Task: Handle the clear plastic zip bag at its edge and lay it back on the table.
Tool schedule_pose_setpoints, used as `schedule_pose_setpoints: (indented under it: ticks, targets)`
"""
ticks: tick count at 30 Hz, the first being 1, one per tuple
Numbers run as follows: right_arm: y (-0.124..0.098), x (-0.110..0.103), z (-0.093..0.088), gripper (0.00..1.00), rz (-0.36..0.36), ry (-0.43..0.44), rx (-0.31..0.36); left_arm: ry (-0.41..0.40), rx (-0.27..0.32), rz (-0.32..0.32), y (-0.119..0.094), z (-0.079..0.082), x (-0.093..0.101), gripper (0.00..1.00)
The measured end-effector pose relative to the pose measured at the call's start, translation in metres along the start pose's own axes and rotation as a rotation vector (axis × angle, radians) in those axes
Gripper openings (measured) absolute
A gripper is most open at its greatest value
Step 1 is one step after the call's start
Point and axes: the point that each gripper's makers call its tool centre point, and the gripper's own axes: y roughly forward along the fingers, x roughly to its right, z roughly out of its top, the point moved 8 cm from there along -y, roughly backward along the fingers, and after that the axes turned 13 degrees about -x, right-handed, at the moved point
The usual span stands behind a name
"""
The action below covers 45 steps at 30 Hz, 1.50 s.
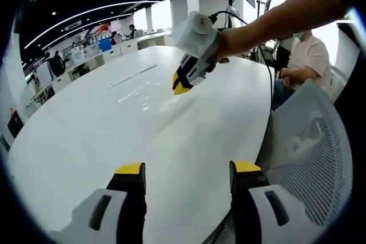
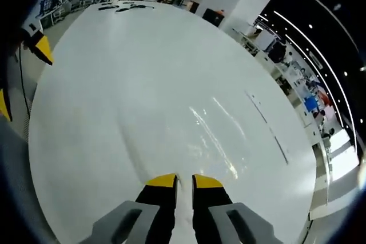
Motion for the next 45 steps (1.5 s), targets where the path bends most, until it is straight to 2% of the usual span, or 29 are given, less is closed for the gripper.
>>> schedule_pose_setpoints:
  ticks: [5,7,12,16,23,27,32,36,42,45]
  targets:
    - [-0.002,-0.003,-0.006,0.13,0.021,0.026,0.018,0.012,-0.007,-0.004,0.0,-0.002,0.003,0.57]
    - [-0.003,-0.004,-0.008,0.18,0.039,0.068,0.033,0.014,-0.01,-0.007,0.0,-0.002,0.003,0.57]
    - [-0.01,-0.008,-0.014,0.24,0.044,0.085,0.06,0.023,-0.014,-0.011,0.0,-0.003,0.004,0.57]
    - [-0.014,-0.01,-0.02,0.37,0.07,0.124,0.081,0.027,-0.014,-0.013,0.001,-0.003,0.001,0.57]
    - [-0.022,-0.007,-0.031,0.43,0.08,0.185,0.119,0.028,-0.011,-0.009,0.0,-0.001,0.001,0.57]
    - [-0.025,-0.007,-0.032,0.49,0.09,0.234,0.148,0.027,-0.009,-0.005,0.001,-0.002,0.0,0.58]
    - [-0.029,-0.009,-0.036,0.53,0.093,0.249,0.166,0.027,-0.008,-0.004,-0.001,-0.001,0.003,0.57]
    - [-0.034,-0.008,-0.036,0.57,0.094,0.289,0.198,0.025,-0.008,-0.003,0.0,-0.003,-0.004,0.57]
    - [-0.043,-0.006,-0.042,0.62,0.093,0.345,0.237,0.024,-0.007,-0.002,-0.001,-0.003,0.001,0.57]
    - [-0.049,-0.007,-0.047,0.67,0.081,0.362,0.254,0.023,-0.004,-0.003,0.0,-0.004,-0.005,0.57]
